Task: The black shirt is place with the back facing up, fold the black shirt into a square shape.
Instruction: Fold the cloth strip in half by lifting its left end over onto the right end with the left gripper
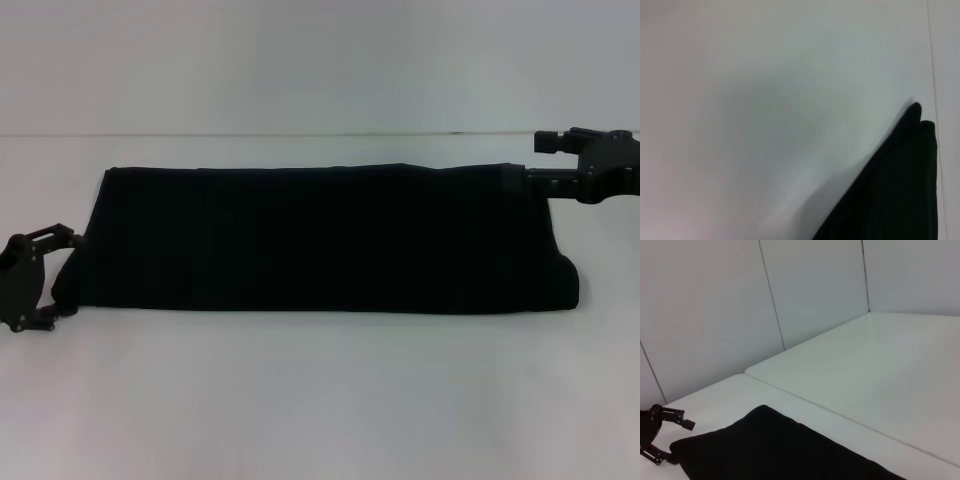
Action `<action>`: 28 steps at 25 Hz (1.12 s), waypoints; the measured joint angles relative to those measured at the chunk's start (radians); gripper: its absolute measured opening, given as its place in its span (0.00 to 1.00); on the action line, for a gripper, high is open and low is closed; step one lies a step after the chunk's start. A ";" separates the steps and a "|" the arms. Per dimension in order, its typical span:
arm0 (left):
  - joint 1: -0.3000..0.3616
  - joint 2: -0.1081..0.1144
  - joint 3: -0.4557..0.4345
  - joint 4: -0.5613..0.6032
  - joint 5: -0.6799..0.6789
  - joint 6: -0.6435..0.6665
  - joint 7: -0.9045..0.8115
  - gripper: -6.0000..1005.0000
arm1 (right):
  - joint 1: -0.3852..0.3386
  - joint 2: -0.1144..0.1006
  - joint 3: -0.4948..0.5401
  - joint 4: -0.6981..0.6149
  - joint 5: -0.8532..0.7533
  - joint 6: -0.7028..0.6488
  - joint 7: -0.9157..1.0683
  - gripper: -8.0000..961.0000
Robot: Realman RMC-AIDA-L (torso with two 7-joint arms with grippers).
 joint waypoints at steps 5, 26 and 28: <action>-0.012 0.004 0.001 0.000 -0.001 -0.011 0.016 0.93 | -0.002 0.000 0.000 0.000 0.012 0.000 0.000 0.96; -0.025 0.009 0.054 0.006 0.005 -0.032 0.078 0.88 | -0.002 0.000 0.000 0.000 0.020 -0.001 -0.001 0.96; -0.022 0.009 0.054 0.006 0.005 -0.033 0.090 0.88 | -0.002 0.000 0.000 -0.004 0.020 -0.002 -0.002 0.96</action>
